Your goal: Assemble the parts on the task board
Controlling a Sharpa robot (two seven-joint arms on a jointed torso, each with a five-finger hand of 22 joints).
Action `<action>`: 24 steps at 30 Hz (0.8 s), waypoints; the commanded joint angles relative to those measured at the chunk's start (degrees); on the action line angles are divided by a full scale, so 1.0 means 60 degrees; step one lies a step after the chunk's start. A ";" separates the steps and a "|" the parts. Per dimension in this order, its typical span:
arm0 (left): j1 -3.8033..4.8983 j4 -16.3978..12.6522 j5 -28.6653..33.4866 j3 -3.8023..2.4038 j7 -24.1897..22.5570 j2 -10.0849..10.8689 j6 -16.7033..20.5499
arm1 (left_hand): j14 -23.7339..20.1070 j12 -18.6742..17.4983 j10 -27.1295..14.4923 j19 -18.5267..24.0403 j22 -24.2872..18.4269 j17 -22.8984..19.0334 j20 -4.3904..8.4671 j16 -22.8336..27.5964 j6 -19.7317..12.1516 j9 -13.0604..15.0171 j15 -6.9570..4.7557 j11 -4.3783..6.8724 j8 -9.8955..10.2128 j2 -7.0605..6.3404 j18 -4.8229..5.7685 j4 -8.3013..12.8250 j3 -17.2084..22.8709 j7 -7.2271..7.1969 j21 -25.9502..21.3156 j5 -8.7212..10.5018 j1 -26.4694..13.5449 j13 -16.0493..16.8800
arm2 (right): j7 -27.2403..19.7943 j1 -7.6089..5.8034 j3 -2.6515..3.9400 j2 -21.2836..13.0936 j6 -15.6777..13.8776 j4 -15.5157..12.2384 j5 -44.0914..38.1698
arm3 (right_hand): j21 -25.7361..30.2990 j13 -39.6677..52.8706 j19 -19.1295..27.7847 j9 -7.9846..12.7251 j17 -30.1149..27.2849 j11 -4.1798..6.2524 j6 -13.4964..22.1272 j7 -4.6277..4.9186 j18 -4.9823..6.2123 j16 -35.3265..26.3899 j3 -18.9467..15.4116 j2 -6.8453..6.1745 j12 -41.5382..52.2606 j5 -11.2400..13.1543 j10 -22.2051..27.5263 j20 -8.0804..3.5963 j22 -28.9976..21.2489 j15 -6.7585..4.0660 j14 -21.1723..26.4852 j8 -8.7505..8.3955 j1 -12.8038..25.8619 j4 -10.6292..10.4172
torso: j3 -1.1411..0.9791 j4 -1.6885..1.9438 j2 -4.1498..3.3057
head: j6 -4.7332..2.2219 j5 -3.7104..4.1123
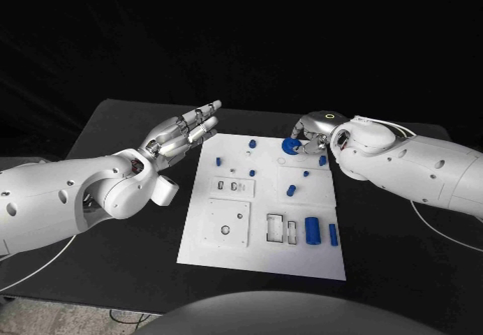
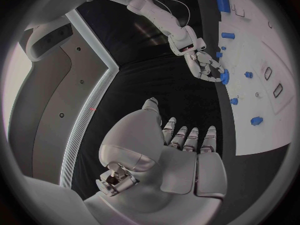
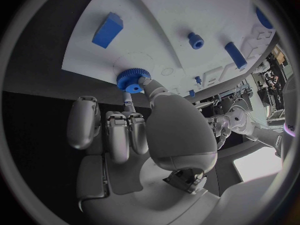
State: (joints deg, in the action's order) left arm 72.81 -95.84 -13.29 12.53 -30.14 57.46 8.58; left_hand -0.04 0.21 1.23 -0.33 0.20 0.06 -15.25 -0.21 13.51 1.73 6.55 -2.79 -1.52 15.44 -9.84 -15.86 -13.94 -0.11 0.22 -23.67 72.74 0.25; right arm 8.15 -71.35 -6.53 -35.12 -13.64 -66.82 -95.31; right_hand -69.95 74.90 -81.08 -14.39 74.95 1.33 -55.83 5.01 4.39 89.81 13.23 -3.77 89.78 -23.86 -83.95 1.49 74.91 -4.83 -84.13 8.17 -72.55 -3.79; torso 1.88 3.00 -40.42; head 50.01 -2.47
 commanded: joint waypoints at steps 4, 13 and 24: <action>0.0000 -0.0045 0.0000 -0.0002 -0.0060 0.0021 -0.0175 | 0.0007 0.0020 -0.0003 -0.0015 0.0011 -0.0010 -0.0080 0.0035 0.0021 0.0012 0.0083 -0.0101 -0.0054 0.0005 -0.0091 0.0021 0.0057 0.0037 0.0021 -0.0050 0.0123 0.0014 | -0.0061 0.0036 -0.0056 -0.0190 -0.0066 -0.0286 -0.0021 | -0.0057 0.2516 -0.0045 -0.0781 0.2509 0.0014 -0.1074 -0.0410 -0.0014 0.0032 -0.0023 -0.0061 0.0036 -0.0078 -0.1009 -0.0025 0.1138 -0.0049 -0.0978 0.0516 -0.0010 0.0056 | 0.0011 0.0021 0.0001 | -0.0002 -0.0088; 0.0001 -0.0095 0.0000 -0.0001 -0.0028 0.0106 -0.0130 | 0.0007 0.0021 0.0001 -0.0020 0.0014 -0.0010 -0.0085 0.0035 0.0018 0.0011 0.0090 -0.0111 -0.0054 0.0005 -0.0092 0.0022 0.0061 0.0036 0.0025 -0.0055 0.0130 0.0015 | -0.0055 -0.0347 -0.0055 -0.0680 -0.0206 -0.1365 0.0454 | -0.0182 0.2516 -0.0133 -0.0919 0.2509 -0.0047 -0.1069 -0.0356 -0.0044 0.0032 0.0004 -0.0111 0.0036 -0.0544 -0.1009 0.0007 0.1218 -0.0007 -0.0978 0.0501 0.0104 0.0029 | 0.0014 -0.0021 0.0001 | -0.0002 -0.0195; 0.0001 -0.0074 0.0000 -0.0001 -0.0008 0.0049 -0.0157 | 0.0007 0.0023 0.0006 -0.0023 0.0016 -0.0010 -0.0088 0.0035 0.0016 0.0011 0.0094 -0.0116 -0.0053 0.0007 -0.0093 0.0020 0.0064 0.0039 0.0027 -0.0058 0.0133 0.0017 | -0.0049 -0.0485 -0.0055 -0.0665 0.0185 -0.1984 0.0680 | -0.0181 0.2516 -0.0151 -0.0984 0.2509 -0.0079 -0.1005 -0.0315 -0.0046 0.0032 0.0054 -0.0170 0.0036 -0.0932 -0.1009 0.0035 0.1240 0.0029 -0.0978 0.0435 0.0206 -0.0006 | -0.0006 0.0001 0.0009 | -0.0002 -0.0145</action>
State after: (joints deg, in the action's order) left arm 72.80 -96.24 -13.29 12.54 -29.81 57.86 8.58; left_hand 0.17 0.21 1.22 -0.53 0.25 0.08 -15.46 -0.21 13.51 1.73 6.76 -3.20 -1.52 15.68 -9.83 -15.71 -13.80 -0.11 0.22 -23.63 72.98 0.29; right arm 7.90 -74.19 -6.88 -39.24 -13.83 -78.58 -91.98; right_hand -70.87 74.94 -81.79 -20.24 74.93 1.30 -62.15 3.17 4.40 89.81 13.50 -4.77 89.78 -29.18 -83.98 1.63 74.90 -4.83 -84.13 11.04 -71.87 -3.43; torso 1.89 2.95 -40.43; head 50.01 -3.42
